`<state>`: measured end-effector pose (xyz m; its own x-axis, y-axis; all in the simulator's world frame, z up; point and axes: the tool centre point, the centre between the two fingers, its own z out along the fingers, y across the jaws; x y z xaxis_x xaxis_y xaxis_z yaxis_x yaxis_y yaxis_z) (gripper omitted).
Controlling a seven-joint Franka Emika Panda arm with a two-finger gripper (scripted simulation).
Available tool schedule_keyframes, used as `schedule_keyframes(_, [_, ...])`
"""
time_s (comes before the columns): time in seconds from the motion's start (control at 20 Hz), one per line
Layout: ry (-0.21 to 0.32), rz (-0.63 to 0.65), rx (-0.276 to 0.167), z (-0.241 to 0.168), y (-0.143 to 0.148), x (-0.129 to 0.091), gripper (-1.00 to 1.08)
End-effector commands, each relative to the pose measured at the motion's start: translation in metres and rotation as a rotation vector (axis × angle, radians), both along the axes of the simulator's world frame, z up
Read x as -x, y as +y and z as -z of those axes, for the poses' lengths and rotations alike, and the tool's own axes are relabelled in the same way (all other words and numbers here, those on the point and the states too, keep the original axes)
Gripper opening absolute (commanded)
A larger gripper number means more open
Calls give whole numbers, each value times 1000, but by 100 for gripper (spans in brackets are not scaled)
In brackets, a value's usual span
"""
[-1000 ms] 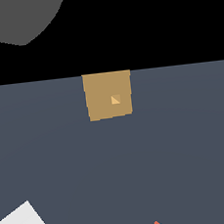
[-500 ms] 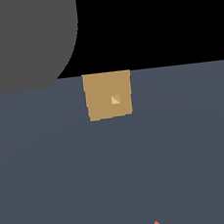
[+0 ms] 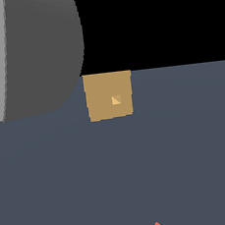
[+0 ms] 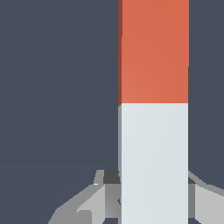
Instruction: Insert the peg into the horizontal hole in a box.
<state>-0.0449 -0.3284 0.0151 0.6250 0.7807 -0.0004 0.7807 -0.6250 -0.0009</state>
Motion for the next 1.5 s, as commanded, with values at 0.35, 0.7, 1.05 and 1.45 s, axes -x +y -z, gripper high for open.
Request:
schedule_keyframes(0.35, [-1,-2,0,0,1,-1,-100])
schedule_keyframes(0.7, [-1,-85,1,-6,33,-25,-100])
schedule_keyframes(1.05, [-1,-302,2,-22,126,-76,-100])
schedule_keyframes(1.45, [-1,-642,2,-47,287,-112,-100])
